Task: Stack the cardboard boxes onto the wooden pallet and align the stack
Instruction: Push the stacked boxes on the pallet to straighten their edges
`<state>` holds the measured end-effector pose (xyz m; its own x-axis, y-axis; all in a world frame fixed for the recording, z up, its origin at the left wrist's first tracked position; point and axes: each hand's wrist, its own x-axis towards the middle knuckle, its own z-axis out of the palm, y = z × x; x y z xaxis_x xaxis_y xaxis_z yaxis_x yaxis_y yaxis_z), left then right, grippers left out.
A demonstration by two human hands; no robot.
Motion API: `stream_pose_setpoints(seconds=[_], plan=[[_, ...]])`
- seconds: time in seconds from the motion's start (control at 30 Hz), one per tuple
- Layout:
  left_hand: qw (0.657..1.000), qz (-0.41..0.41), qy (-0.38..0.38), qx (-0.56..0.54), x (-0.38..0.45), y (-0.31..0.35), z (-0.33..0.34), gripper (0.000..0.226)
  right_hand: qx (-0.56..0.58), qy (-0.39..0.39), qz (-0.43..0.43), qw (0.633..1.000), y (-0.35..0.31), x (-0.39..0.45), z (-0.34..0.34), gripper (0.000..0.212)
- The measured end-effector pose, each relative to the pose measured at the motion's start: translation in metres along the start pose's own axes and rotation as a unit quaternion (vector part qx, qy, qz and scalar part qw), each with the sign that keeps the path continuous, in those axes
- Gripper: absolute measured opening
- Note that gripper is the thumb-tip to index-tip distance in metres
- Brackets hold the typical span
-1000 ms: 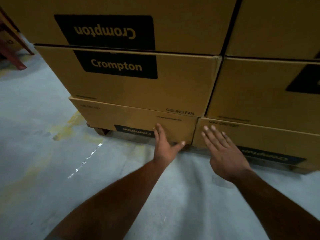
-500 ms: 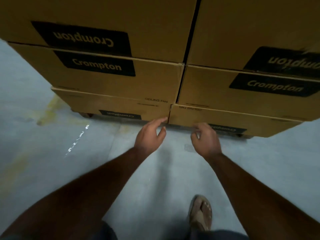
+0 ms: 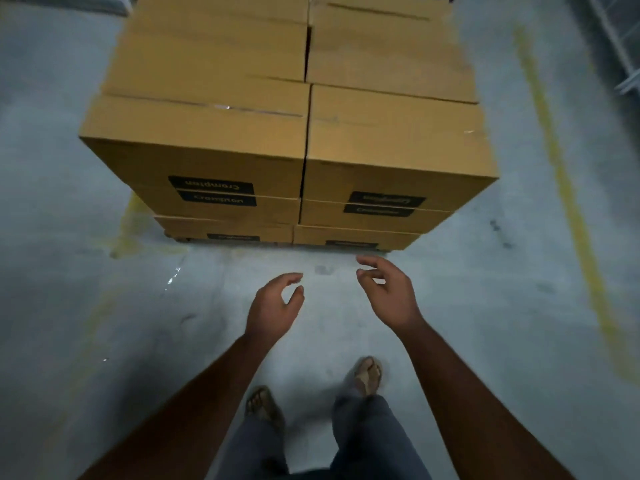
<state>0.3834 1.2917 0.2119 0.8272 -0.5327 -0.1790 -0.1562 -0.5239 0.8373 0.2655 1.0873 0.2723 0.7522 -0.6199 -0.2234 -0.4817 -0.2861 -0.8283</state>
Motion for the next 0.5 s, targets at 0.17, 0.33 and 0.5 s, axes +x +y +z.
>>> stream_pose_setpoints(seconds=[0.17,0.33,0.5], plan=[[0.999,-0.004,0.022,-0.044,-0.032,0.056,0.034,0.030,0.024,0.025,0.045,0.998,0.017,-0.039,-0.073,0.023],[0.997,0.007,0.027,-0.071,-0.030,0.130,0.123,0.034,0.065,0.050,0.026,0.996,0.069,-0.044,-0.162,0.021],[0.995,0.016,0.036,-0.088,-0.030,0.224,0.243,0.035,0.072,0.038,0.032,0.996,0.133,-0.040,-0.288,0.022]])
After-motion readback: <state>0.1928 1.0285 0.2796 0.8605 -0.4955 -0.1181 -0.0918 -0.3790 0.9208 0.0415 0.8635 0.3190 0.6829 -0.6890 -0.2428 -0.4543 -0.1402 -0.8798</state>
